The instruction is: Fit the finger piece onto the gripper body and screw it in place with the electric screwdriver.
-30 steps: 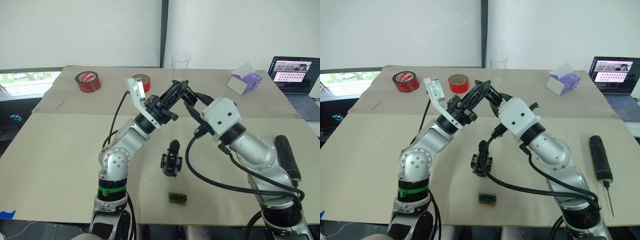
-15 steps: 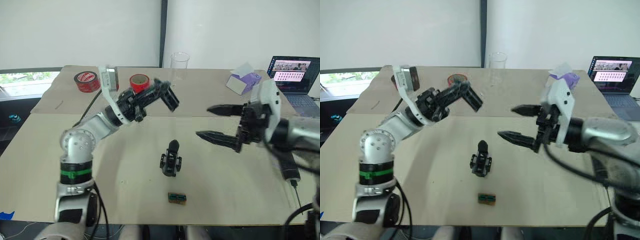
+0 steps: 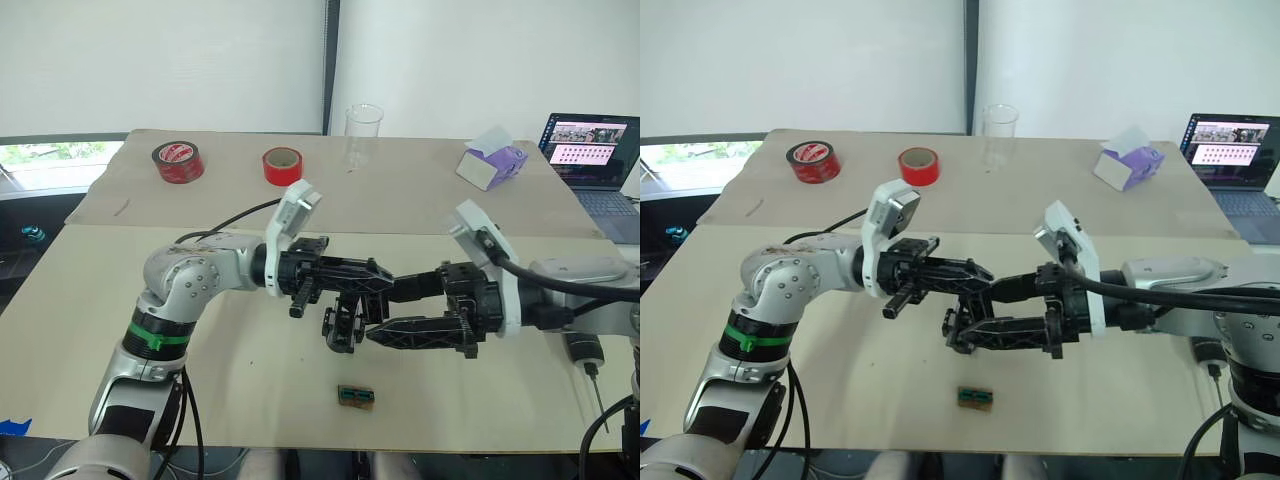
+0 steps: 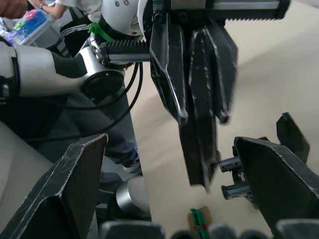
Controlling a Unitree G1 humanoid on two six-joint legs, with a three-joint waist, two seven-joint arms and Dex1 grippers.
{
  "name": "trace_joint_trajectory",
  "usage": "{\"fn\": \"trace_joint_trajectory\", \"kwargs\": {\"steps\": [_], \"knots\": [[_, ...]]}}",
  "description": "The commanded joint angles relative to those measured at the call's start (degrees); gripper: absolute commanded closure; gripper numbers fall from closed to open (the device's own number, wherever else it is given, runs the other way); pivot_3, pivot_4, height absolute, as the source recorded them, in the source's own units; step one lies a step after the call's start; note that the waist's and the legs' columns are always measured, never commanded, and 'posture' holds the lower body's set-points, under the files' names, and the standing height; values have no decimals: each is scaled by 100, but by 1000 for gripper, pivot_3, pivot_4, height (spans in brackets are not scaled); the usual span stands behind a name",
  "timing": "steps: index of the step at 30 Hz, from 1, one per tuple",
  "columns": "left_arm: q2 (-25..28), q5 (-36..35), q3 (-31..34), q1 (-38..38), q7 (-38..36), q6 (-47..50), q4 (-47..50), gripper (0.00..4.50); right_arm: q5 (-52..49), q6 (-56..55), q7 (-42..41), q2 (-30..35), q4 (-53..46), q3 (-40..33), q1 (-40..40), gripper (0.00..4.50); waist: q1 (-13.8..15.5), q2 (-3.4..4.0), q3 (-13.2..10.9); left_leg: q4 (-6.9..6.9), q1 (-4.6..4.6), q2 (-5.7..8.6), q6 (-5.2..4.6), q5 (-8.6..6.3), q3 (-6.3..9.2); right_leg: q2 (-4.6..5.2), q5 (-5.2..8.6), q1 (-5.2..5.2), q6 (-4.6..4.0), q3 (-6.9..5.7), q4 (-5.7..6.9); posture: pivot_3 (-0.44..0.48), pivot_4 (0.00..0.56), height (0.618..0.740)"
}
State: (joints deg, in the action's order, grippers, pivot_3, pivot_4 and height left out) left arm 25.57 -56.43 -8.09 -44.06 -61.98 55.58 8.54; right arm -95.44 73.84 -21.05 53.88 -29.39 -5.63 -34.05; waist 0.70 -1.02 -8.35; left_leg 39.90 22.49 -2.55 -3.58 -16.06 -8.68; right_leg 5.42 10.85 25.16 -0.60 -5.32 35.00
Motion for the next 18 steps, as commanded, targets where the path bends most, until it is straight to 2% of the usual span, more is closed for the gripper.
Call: {"fn": "trace_joint_trajectory", "kwargs": {"steps": [1, 4, 7, 15, 16, 18], "knots": [[-67, 28, 86, -115, -25, -72, 135, 4446, -589, -419, 578, 118, -80, 123, -64, 0, -4, 0, 0, 0, 0, 0, 0, 0, 0, -1, 2, 0, 3, 0, 0, 0, 150, 740], [-51, 75, 88, -131, -71, -41, 113, 4446, -842, -625, 908, 167, -110, 285, -52, 0, -3, 0, 0, -1, 1, -2, 3, 2, 0, -3, 12, 2, 21, -1, 0, 0, 150, 740], [-28, 136, 66, -87, -98, -38, 130, 4446, -927, -747, 1051, 223, -150, 362, -7, 809, -2, 0, 0, 0, 1, -2, 1, 1, 1, -3, 19, 2, 32, -1, 2, 0, 150, 740], [75, 377, -63, 30, -308, -107, 203, 4446, -782, -765, 872, 447, -254, 452, 97, 3646, 1, 0, 0, 1, 4, -1, -6, -2, 2, -1, 20, 2, 36, -3, 0, 0, 150, 740], [100, 387, -57, 47, -348, -115, 221, 4446, -723, -747, 823, 467, -264, 456, 110, 3933, 1, 0, 0, 1, 4, -1, -7, -2, 2, -2, 21, 2, 36, -3, -1, 0, 150, 740], [194, 504, -123, 74, -464, -190, 253, 4445, -568, -710, 704, 500, -292, 474, 132, 4063, 1, 0, 0, 0, 4, -3, -6, -2, 4, -3, 21, 2, 36, -4, 0, 0, 150, 740]]}}
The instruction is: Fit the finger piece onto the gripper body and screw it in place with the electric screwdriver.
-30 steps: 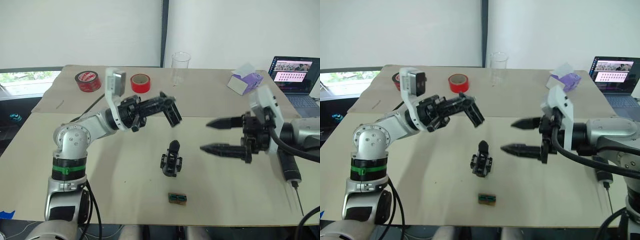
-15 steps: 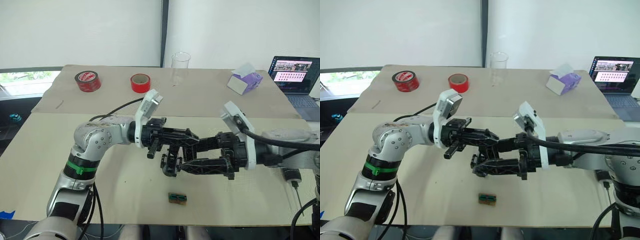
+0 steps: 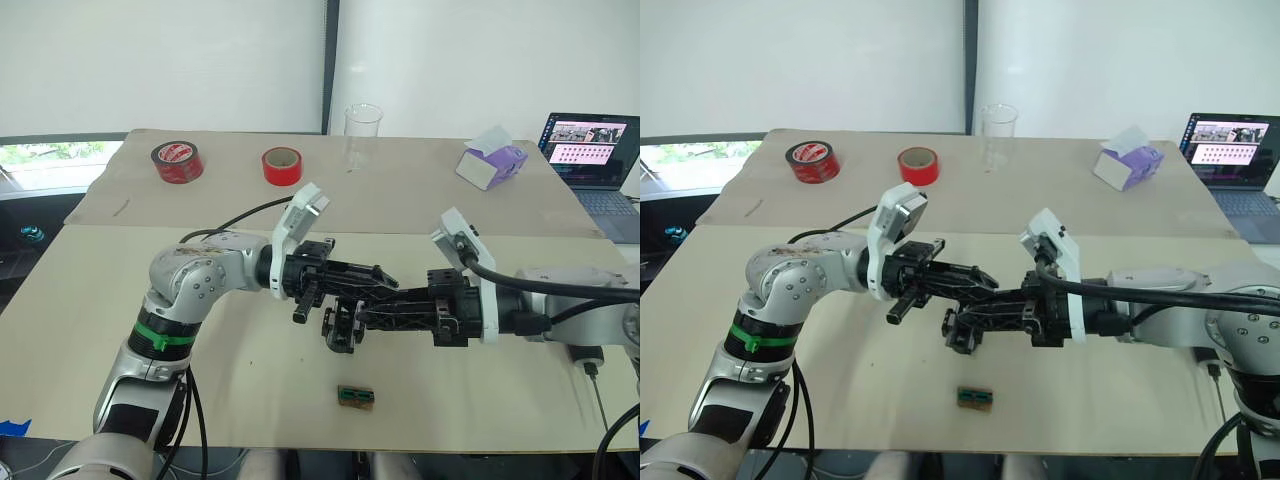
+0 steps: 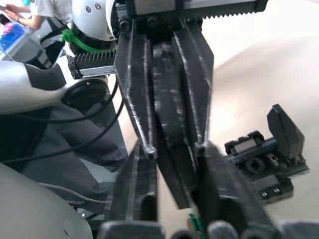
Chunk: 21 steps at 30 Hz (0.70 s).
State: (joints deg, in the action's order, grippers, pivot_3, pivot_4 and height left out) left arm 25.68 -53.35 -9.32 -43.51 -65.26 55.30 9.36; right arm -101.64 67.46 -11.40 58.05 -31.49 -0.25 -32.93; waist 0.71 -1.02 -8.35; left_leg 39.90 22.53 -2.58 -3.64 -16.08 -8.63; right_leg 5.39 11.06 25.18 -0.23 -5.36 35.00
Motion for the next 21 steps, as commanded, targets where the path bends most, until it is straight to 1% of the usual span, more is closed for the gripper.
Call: {"fn": "trace_joint_trajectory", "kwargs": {"steps": [1, 3, 4, 6, 7, 9, 10, 11, 13, 14, 15, 17, 19, 21], "knots": [[227, 259, -45, 31, -187, -202, 187, 4445, 132, -56, -333, 97, -101, -57, 35, 4063, 0, 0, 0, 0, 1, 0, 0, 0, 2, 0, 0, 0, 0, -2, 0, 0, 150, 740], [290, 284, -100, 49, -301, -222, 230, 4445, 351, -43, -527, 110, -162, -56, 80, 4063, 0, 0, 0, 0, 1, 0, -1, -1, 3, 0, 0, 1, 0, -2, 0, 0, 150, 740], [280, 209, -34, 49, -224, -134, 248, 4445, 538, -79, -655, 92, -209, -74, 119, 4063, 2, 0, 0, 0, 1, 0, -2, -1, 3, 0, 0, 1, 0, -3, 0, 0, 150, 740], [198, 50, 197, 69, -131, -173, 287, 3402, 899, -202, -875, 18, -277, -122, 222, 4064, 3, -1, 0, 1, 2, 0, -3, -1, 4, 1, 1, 0, 1, -3, 1, 0, 150, 740], [208, -45, 353, 94, -166, -244, 335, 3034, 1101, -294, -983, -30, -291, -160, 299, 4074, 2, 0, 0, 2, 3, 0, -4, -2, 6, 0, 0, 0, 1, -3, 0, 0, 150, 740], [311, 15, 574, 191, -312, -531, 404, 2048, 1514, -556, -1258, -161, -325, -276, 491, 4075, 1, -1, 0, 3, 7, 0, -4, -1, 7, 1, 1, 3, 1, -4, 1, 0, 150, 740], [437, 132, 653, 258, -414, -686, 392, 1625, 1768, -783, -1506, -263, -364, -375, 618, 4076, -2, 0, 0, 3, 9, 0, -3, -1, 7, 0, 1, 5, 1, -4, 1, 0, 150, 740], [602, 438, 690, 372, -598, -1098, 347, 1055, 1998, -956, -1727, -330, -385, -460, 755, 4076, -6, 0, 0, 3, 10, 0, -2, 0, 9, -1, 1, 6, 1, -6, 1, 0, 150, 740], [985, 1170, 602, 604, -1074, -2107, 151, 133, 2467, -1155, -2056, -338, -409, -491, 994, 4076, -7, 2, 1, 0, 7, -1, 3, 2, 8, -6, 1, 6, 2, -5, 1, 0, 150, 740], [1195, 1547, 518, 714, -1291, -2590, -21, 0, 2974, -1409, -2324, -280, -470, -401, 1152, 4076, -2, 2, 1, -2, 7, -1, 5, 4, 8, -8, 1, 7, 1, -8, 0, 0, 150, 740], [1391, 1846, 460, 829, -1523, -3015, -231, 0, 3468, -1787, -2676, -299, -510, -337, 1361, 4076, 4, 2, 1, -2, 7, -4, 8, 5, 8, -10, 1, 7, -1, -10, 0, 0, 150, 740], [1650, 2257, 377, 1063, -1845, -3613, -621, 0, 4102, -2566, -3248, -602, -464, -363, 1746, 4077, 21, 2, 1, -1, 9, -4, 6, 4, 9, -8, 2, 9, -2, -14, 1, 0, 150, 740], [1757, 2439, 325, 1312, -2022, -3879, -876, 0, 4457, -3066, -3594, -886, -335, -407, 2034, 4078, 24, 3, 1, -1, 10, -5, 3, 2, 11, -8, 3, 8, -1, -15, -3, 0, 150, 740], [1692, 2569, 270, 1540, -2055, -4084, -1045, 0, 4881, -3375, -3876, -975, -251, -341, 2211, 4078, 38, 9, -3, 0, 13, -2, -3, -2, 11, 1, 3, 9, 0, -13, -1, 0, 150, 740]]}}
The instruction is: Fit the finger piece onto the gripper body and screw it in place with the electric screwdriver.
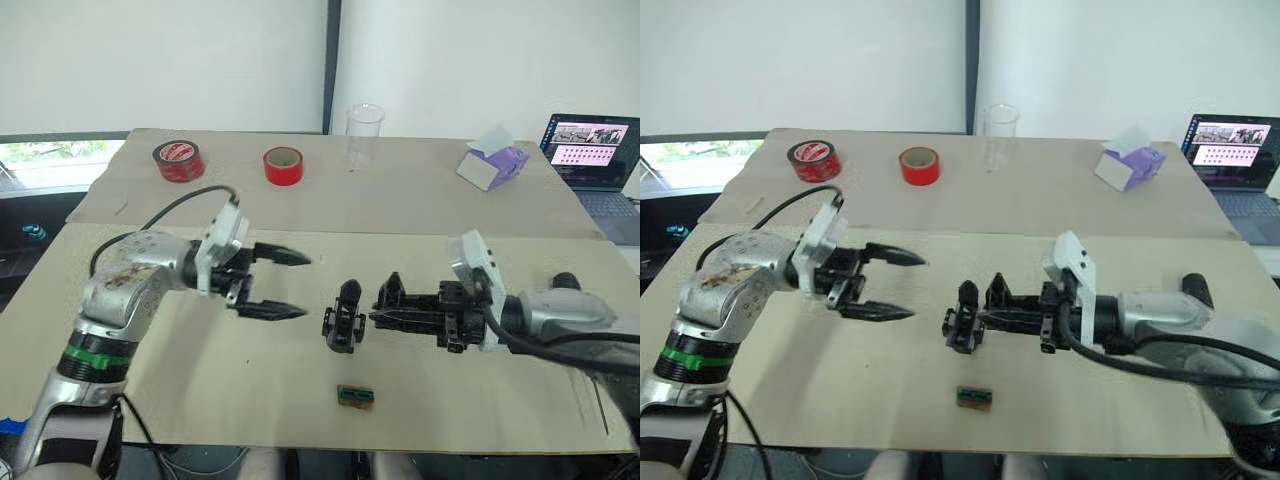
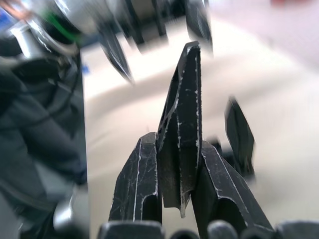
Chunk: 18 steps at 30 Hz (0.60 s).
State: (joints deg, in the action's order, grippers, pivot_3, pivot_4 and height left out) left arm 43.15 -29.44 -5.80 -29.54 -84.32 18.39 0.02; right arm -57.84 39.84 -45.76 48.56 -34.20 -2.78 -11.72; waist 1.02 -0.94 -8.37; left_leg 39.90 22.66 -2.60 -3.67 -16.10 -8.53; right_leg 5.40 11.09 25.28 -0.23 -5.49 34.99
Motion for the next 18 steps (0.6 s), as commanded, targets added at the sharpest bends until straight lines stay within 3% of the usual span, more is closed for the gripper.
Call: {"fn": "trace_joint_trajectory", "kwargs": {"steps": [1, 5, 11, 18], "knots": [[-134, 270, -125, 246, -139, -562, -197, 0, 688, -805, -623, -71, 58, -58, 164, 4078, 11, 1, -1, 3, 7, 1, -3, -2, 0, 4, 0, 4, 0, 0, -1, 0, 150, 740], [-679, 638, -268, 419, 135, -1162, -756, 0, 1339, -1619, -1340, -254, 222, 77, 342, 4078, 51, 1, -1, 29, 21, 2, -17, -9, 4, 4, -1, 5, 1, -1, 0, 0, 150, 740], [-1382, 1583, -932, 183, 282, -2134, -1780, 0, 1719, -1886, -1596, -484, 539, 221, 350, 4078, 49, 1, -1, 35, 20, 1, -20, -10, 4, 0, -4, 4, -5, -3, 6, 0, 150, 740], [-2154, 1904, -1085, 40, 811, -2377, -2131, 0, 1782, -1741, -1528, -614, 554, 181, 195, 4078, 37, 1, -1, 41, 26, 1, -26, -13, 10, 1, -25, 5, -36, -5, 4, 0, 150, 740]]}}
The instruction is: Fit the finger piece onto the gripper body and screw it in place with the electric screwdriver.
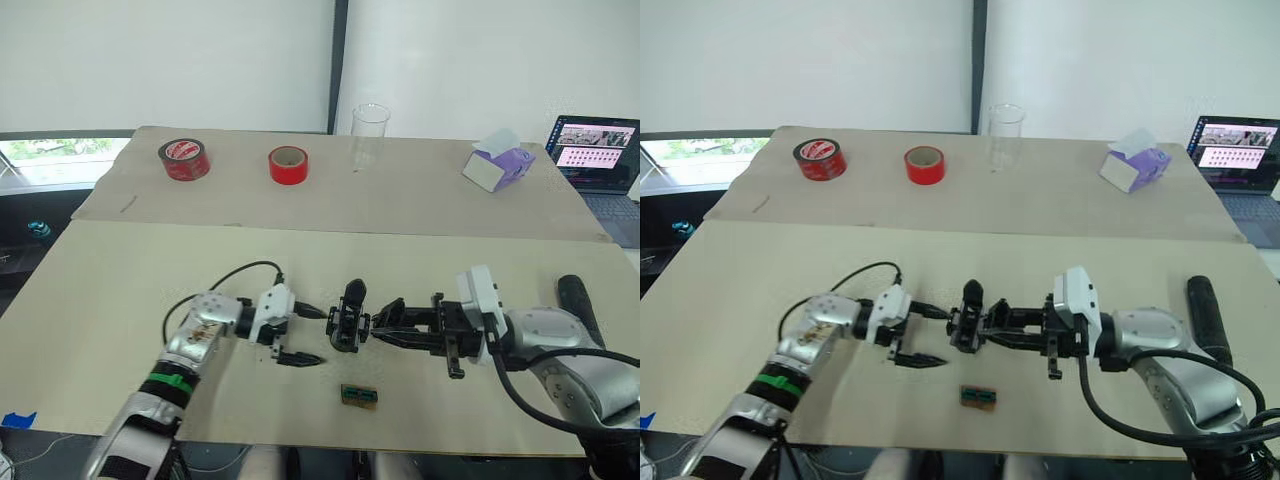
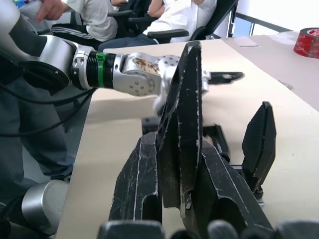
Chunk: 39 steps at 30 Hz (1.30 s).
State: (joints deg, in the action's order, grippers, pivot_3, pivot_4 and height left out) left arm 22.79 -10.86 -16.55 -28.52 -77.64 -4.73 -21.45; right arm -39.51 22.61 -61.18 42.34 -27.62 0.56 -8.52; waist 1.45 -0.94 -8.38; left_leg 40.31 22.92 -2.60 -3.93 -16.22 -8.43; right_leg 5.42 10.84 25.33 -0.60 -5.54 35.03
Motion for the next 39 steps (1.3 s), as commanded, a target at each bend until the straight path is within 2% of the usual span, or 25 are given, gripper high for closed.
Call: {"fn": "trace_joint_trajectory", "kwargs": {"steps": [1, 15, 18, 21, 26, 31, 39], "knots": [[-169, 42, -18, -60, 168, -33, 20, 0, -13, -31, 12, 25, -74, -174, -142, 4078, -16, 0, 0, -1, -1, 0, -1, 0, 0, 0, 0, 0, 0, 1, 0, 0, 150, 740], [-530, 346, -133, -242, 402, -98, -494, 0, 137, -40, 145, -132, -119, -108, -155, 4079, -37, 0, 0, 4, -4, 0, -1, 0, 5, 0, 4, -7, 8, -5, 3, 0, 150, 740], [-477, 395, -149, -188, 385, -150, -534, 824, 150, -66, 132, -167, -95, -101, -184, 4079, -41, 1, 0, 4, -5, 0, -1, 0, 6, 0, 4, -7, 8, -5, 3, 0, 150, 740], [-475, 445, -141, -174, 441, -191, -578, 2157, 148, -112, 126, -307, -58, -44, -257, 4079, -46, 1, 1, 4, -6, -1, 0, 1, 7, -1, 4, -7, 8, -5, 4, 0, 150, 740], [-516, 492, -168, -178, 503, -202, -570, 2163, 420, -288, 78, -697, 147, 366, -382, 4079, -52, 2, 1, 6, -7, -1, 0, 1, 10, 0, 4, -10, 8, -8, 6, 0, 150, 740], [-516, 498, -205, -148, 497, -143, -520, 2163, 842, -723, -36, -1129, 749, 740, -470, 4079, -52, 3, 2, 11, -7, 0, -1, 1, 9, 0, 3, -12, 8, -8, 7, 0, 150, 740], [-484, 557, -230, -64, 589, -175, -432, 2163, 1171, -1008, -111, -1426, 1266, 951, -537, 4079, -54, 5, 3, 12, -8, 1, -1, 1, 9, 0, 1, -14, 4, -9, 10, 0, 150, 740]]}}
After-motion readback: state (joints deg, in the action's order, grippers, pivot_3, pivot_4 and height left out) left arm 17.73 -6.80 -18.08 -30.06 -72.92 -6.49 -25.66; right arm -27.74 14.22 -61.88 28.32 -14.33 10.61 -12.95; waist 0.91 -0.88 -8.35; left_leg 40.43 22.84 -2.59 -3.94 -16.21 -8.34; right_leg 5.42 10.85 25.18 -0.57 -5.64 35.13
